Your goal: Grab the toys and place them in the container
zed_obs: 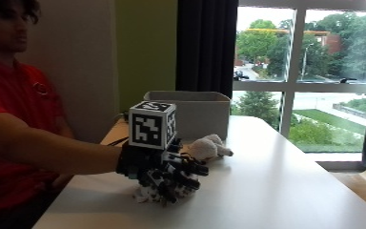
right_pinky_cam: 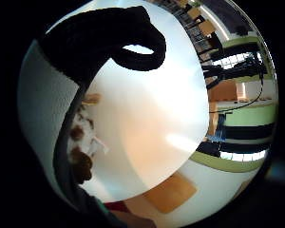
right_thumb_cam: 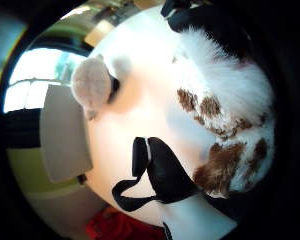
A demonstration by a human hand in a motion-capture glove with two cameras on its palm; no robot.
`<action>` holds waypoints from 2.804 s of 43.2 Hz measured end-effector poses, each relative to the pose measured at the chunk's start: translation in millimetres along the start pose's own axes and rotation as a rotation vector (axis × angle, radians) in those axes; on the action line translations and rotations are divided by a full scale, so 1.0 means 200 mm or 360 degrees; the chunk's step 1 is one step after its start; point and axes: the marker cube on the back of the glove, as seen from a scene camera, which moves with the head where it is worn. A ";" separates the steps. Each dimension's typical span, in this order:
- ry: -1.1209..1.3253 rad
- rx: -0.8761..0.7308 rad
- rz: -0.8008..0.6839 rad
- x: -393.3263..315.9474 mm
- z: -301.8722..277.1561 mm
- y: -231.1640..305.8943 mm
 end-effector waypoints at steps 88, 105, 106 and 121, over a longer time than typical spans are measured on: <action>0.0077 0.0259 -0.0065 -0.27 -0.20 -0.09; -0.0007 0.0371 -0.0443 -0.86 -0.56 -0.08; -0.0006 0.0380 -0.0487 -0.89 -0.58 -0.07; -0.0054 0.0449 -0.0603 -1.37 -0.78 -0.04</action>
